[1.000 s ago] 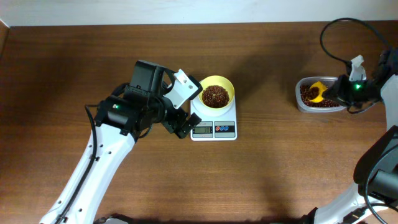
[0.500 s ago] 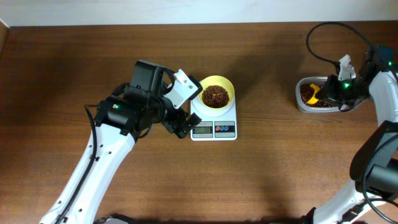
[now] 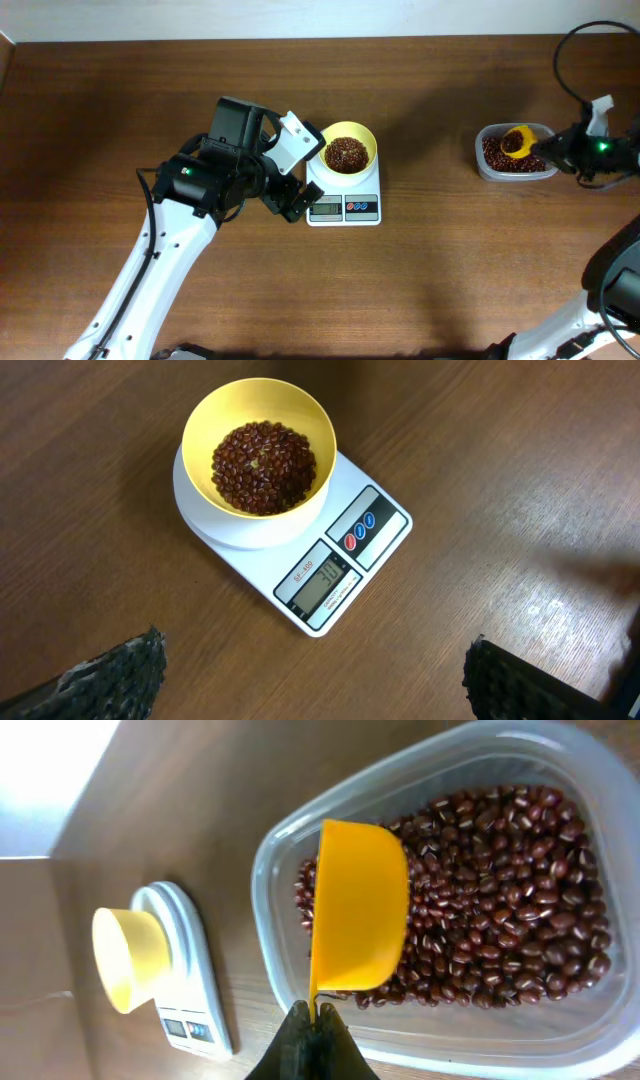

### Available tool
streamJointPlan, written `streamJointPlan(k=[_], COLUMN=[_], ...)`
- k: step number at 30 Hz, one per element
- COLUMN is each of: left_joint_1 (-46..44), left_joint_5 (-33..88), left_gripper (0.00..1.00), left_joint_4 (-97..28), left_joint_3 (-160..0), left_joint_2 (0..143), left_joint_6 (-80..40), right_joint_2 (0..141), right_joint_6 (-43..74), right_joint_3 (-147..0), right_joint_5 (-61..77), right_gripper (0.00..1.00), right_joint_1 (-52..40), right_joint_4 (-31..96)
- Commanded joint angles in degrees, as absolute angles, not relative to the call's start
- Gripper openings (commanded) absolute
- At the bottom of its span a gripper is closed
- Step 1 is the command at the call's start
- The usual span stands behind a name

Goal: Scoop item into bowl and weigh 50g on scale
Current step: 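Scoop more red beans from the tub with the right gripper, then carry the filled scoop with the right gripper over the yellow bowl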

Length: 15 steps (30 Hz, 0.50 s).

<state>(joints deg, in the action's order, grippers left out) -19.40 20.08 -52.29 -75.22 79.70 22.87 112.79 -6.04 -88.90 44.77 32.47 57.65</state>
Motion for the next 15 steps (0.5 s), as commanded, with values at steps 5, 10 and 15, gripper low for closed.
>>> streamJointPlan(k=[5, 10, 15], left_joint_1=[-19.4, -19.4, -19.4], left_joint_5=[20.1, 20.1, 20.1], left_gripper=[0.99, 0.99, 0.99], left_joint_4=[-52.16, -52.16, -52.16], left_joint_3=[-75.02, -75.02, -75.02], left_joint_2=[78.67, 78.67, 78.67], left_joint_6=[22.52, 22.55, 22.52], right_joint_2=[113.62, 113.62, 113.62], right_joint_6=[-9.39, -11.2, -11.18], right_joint_3=[-88.29, -88.29, -88.29], right_joint_5=[60.2, 67.79, 69.89], right_gripper=[0.04, 0.04, 0.04], right_joint_1=[36.82, 36.77, 31.22], right_joint_4=[57.91, 58.24, 58.24])
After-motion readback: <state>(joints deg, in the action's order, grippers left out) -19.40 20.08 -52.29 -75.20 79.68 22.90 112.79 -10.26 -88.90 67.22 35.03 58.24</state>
